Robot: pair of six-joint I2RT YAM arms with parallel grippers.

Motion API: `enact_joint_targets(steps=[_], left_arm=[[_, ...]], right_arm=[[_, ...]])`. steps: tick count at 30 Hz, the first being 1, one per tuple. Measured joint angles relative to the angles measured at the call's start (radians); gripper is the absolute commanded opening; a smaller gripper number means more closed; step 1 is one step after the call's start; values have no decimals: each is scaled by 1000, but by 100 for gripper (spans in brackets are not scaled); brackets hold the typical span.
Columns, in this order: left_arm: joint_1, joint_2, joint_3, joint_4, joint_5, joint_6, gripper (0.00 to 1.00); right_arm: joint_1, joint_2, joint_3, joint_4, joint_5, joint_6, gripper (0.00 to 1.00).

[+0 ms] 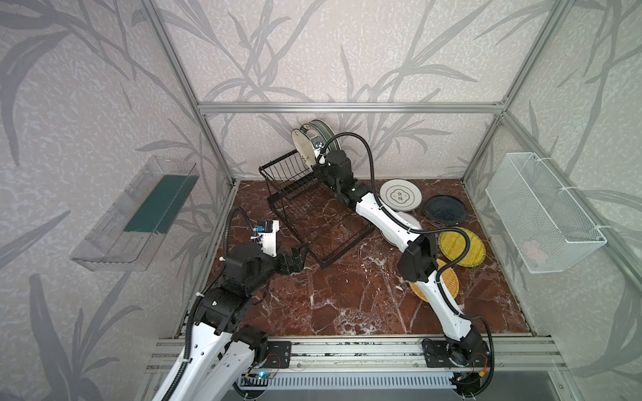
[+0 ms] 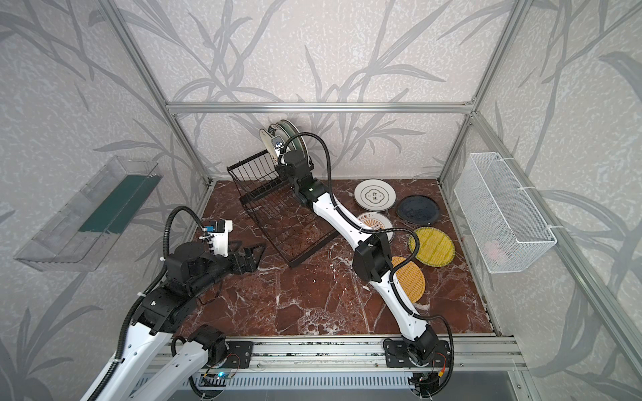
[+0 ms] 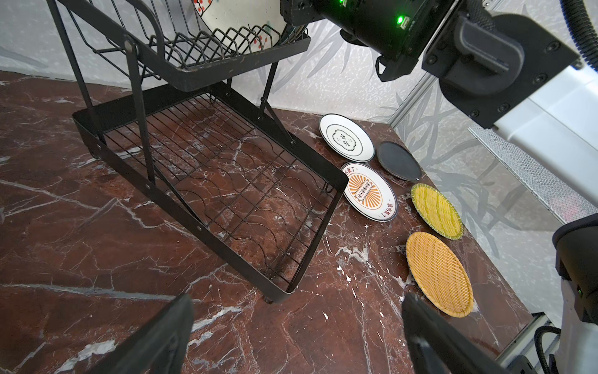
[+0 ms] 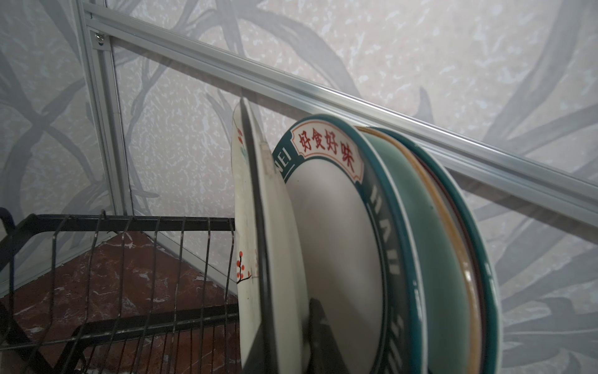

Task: Load plates into a dish rack
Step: Place the plate on the dish rack.

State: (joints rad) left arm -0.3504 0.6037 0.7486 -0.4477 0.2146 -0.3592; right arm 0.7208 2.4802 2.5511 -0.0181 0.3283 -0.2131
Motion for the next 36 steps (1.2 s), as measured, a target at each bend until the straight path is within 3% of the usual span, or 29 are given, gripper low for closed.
enact_joint_targets(steps=[4, 21, 33, 36], left_arm=[[3, 0, 0, 0, 2, 0, 99], [9, 0, 0, 0, 20, -1, 99], [11, 0, 0, 3, 24, -2, 99], [11, 0, 0, 8, 24, -3, 99]], right_arm=[[0, 0, 6, -11, -2, 7, 16], [1, -5, 28, 36, -15, 21, 27], [2, -16, 28, 71, -4, -19, 54], [5, -18, 28, 77, 1, -28, 56]])
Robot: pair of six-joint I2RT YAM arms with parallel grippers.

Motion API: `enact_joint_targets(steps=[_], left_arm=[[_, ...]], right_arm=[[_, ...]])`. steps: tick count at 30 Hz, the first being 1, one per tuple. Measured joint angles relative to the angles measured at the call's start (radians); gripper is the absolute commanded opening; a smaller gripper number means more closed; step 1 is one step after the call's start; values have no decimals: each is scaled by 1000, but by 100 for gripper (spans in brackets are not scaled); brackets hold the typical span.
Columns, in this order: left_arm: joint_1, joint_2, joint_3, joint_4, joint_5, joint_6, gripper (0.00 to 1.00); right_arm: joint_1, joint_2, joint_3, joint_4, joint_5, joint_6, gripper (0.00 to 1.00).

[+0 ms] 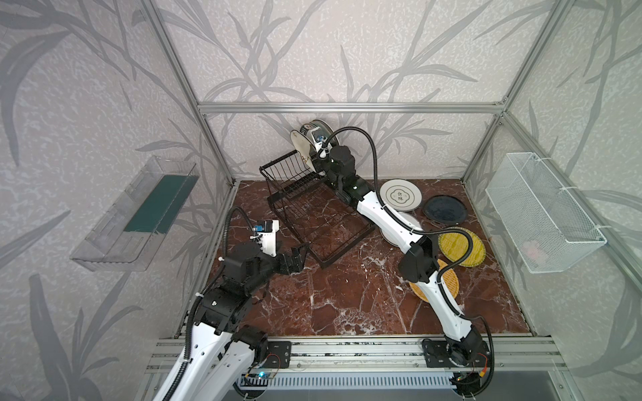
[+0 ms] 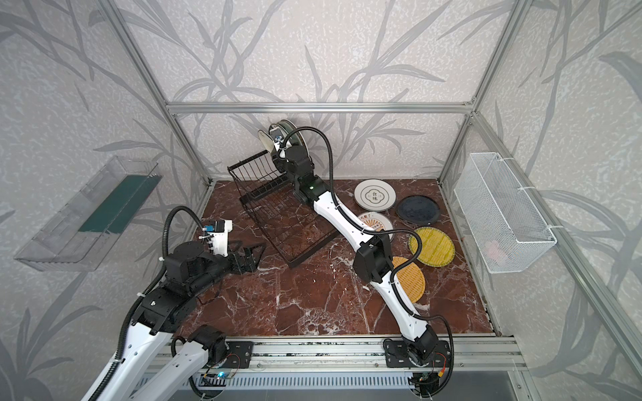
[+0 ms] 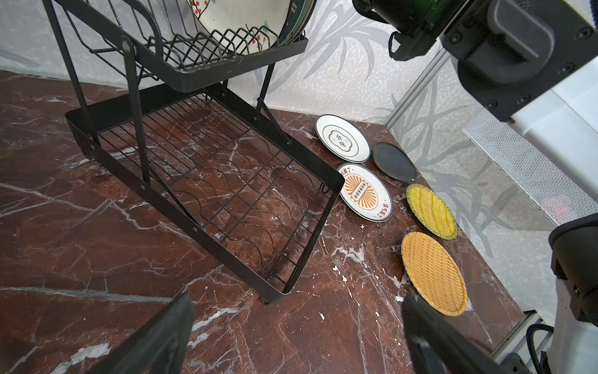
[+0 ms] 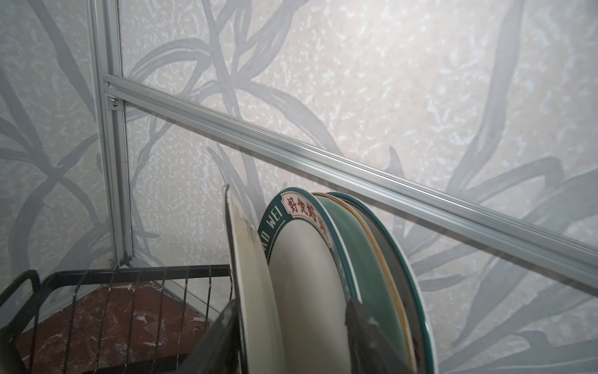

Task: Load plates into a dish rack
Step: Place the plate on the dish rack.

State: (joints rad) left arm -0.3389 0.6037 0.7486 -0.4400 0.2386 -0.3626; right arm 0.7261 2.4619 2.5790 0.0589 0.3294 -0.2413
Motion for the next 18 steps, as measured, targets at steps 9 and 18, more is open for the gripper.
enact_joint_targets(steps=[9, 18], left_arm=[[0, 0, 0, 0, 4, 0, 99], [1, -1, 0, 5, 11, -5, 99]], right_arm=[[-8, -8, 10, 11, 26, -21, 69], [-21, -9, 11, 15, 39, -35, 74]])
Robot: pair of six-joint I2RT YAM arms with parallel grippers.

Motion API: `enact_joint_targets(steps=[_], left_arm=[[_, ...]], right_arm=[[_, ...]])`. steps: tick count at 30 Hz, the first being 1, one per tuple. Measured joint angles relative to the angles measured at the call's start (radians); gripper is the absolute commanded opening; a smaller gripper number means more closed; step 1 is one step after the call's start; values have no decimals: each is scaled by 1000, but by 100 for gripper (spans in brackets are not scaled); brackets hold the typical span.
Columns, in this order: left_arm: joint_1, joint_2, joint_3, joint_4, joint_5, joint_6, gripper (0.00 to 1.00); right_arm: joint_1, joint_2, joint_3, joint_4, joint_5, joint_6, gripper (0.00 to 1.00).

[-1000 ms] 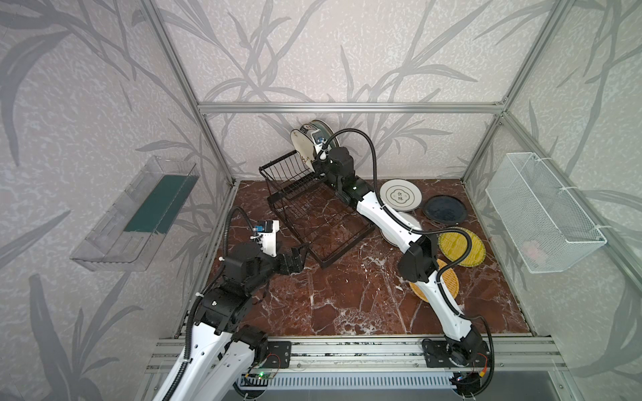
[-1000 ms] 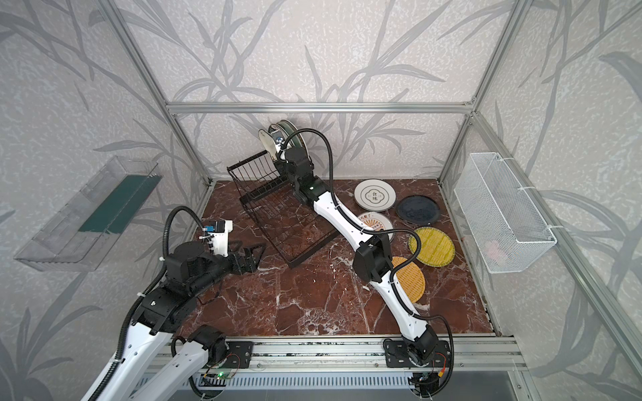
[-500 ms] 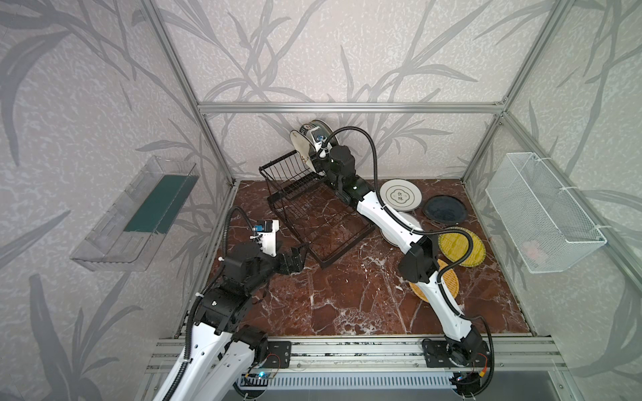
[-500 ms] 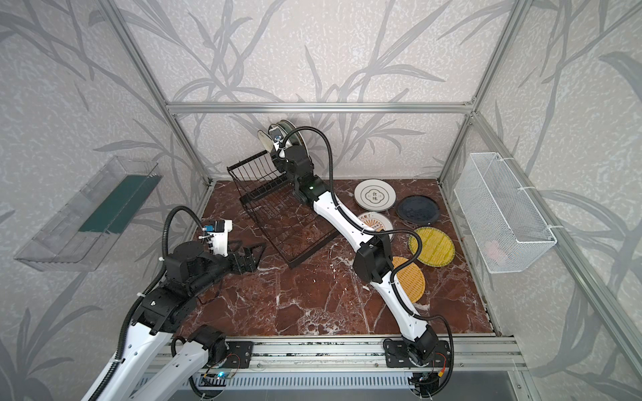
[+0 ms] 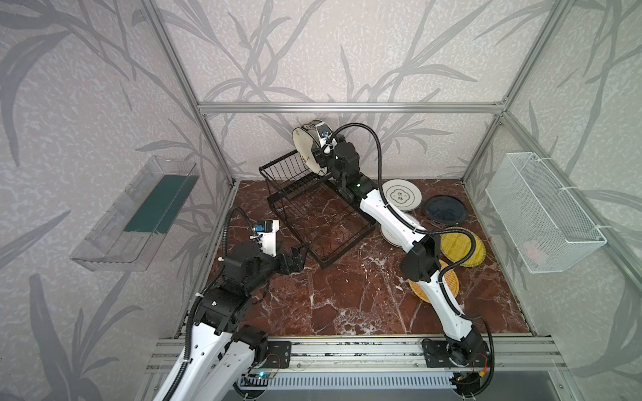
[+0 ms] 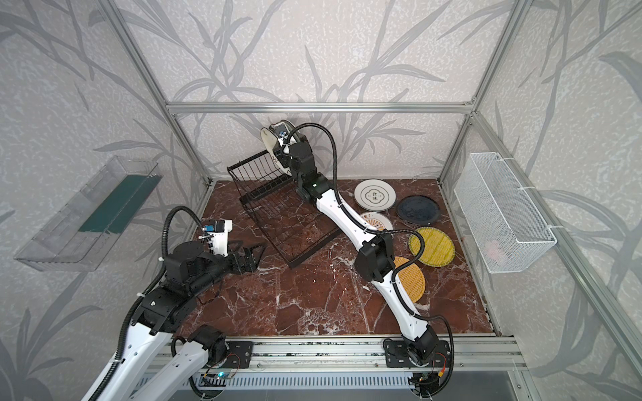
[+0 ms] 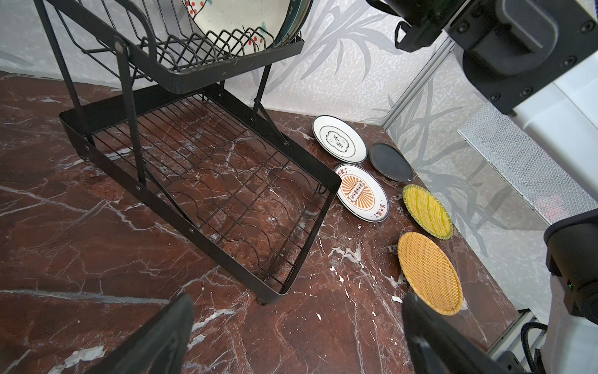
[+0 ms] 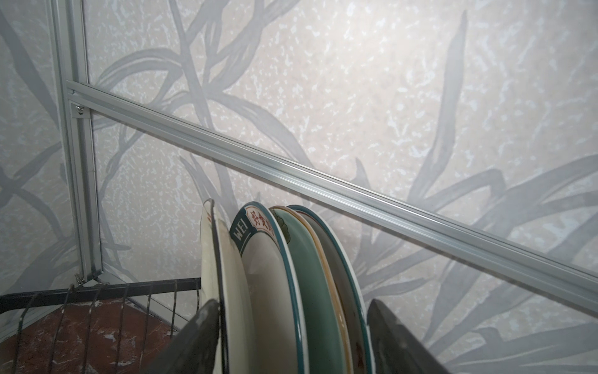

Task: Load plates into a dish rack
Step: Place the plate on the dish rack.

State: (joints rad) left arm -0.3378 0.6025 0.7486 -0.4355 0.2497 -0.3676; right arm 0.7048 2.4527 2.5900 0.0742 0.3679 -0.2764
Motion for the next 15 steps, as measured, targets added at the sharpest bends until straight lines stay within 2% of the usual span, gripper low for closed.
enact_joint_targets(steps=[11, 15], left_arm=[[0, 0, 0, 2, 6, -2, 99], [1, 4, 0, 1, 2, -3, 99]], right_arm=[[-11, -4, 10, -10, -9, 0, 83], [-8, -60, -36, -31, -37, 3, 86]])
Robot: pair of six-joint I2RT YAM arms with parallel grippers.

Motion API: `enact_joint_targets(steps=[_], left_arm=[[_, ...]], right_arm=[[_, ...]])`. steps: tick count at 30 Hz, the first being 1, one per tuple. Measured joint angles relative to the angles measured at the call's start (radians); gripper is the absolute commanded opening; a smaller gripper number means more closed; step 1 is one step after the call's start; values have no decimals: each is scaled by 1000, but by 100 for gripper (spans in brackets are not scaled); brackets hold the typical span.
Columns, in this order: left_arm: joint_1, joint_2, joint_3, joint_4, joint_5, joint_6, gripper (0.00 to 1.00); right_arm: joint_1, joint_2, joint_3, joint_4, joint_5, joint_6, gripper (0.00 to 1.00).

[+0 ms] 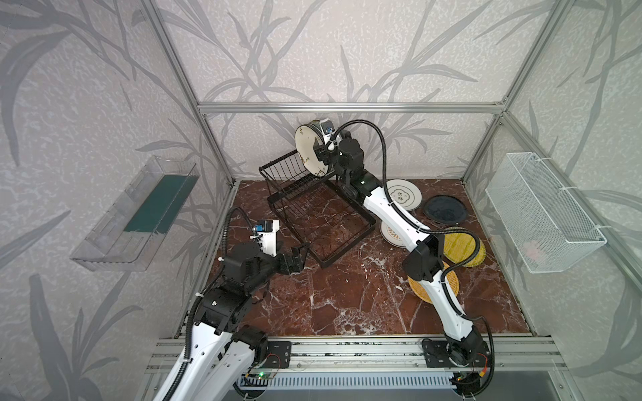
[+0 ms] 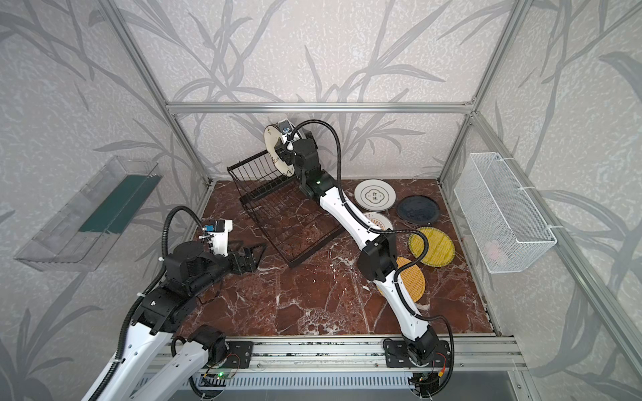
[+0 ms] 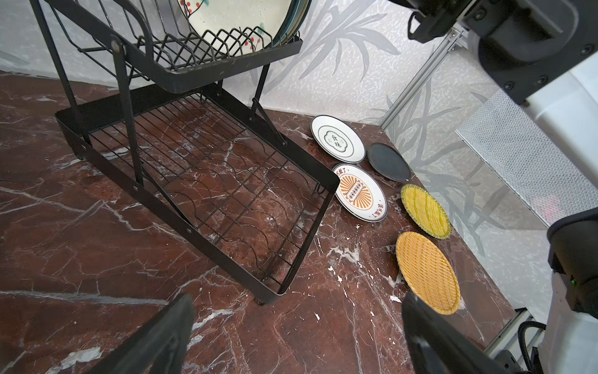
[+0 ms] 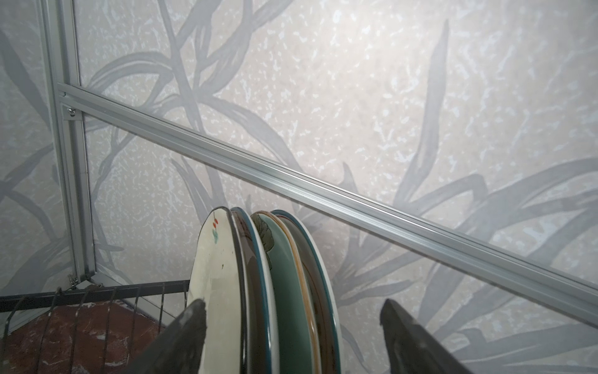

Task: Load plates into a dish rack
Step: Place the plate on the dish rack, then move the dish rack to the center of the table.

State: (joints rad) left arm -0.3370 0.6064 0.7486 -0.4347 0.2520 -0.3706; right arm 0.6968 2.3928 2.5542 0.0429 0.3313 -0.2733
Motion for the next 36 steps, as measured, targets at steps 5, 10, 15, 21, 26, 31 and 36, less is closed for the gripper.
enact_joint_targets(steps=[5, 10, 15, 21, 26, 31, 36], left_arm=[[0, 20, 0, -6, -36, -19, 99], [0, 59, -26, 8, -75, -120, 99], [-22, 119, -101, 31, -118, -253, 91], [-199, 344, -93, 39, -290, -421, 88], [-253, 554, -37, 51, -364, -564, 77], [-259, 703, 20, 76, -412, -647, 72], [-260, 768, 50, 99, -433, -681, 67]], right_arm=[[8, -216, -270, -3, -34, 27, 87], [7, -527, -665, 25, -52, 87, 88], [-62, -748, -974, 3, -99, 216, 87], [-192, -719, -1107, -126, -205, 315, 89], [-248, -545, -1072, -232, -311, 331, 89], [-250, -372, -966, -331, -372, 312, 87], [-247, -274, -825, -397, -409, 282, 83]])
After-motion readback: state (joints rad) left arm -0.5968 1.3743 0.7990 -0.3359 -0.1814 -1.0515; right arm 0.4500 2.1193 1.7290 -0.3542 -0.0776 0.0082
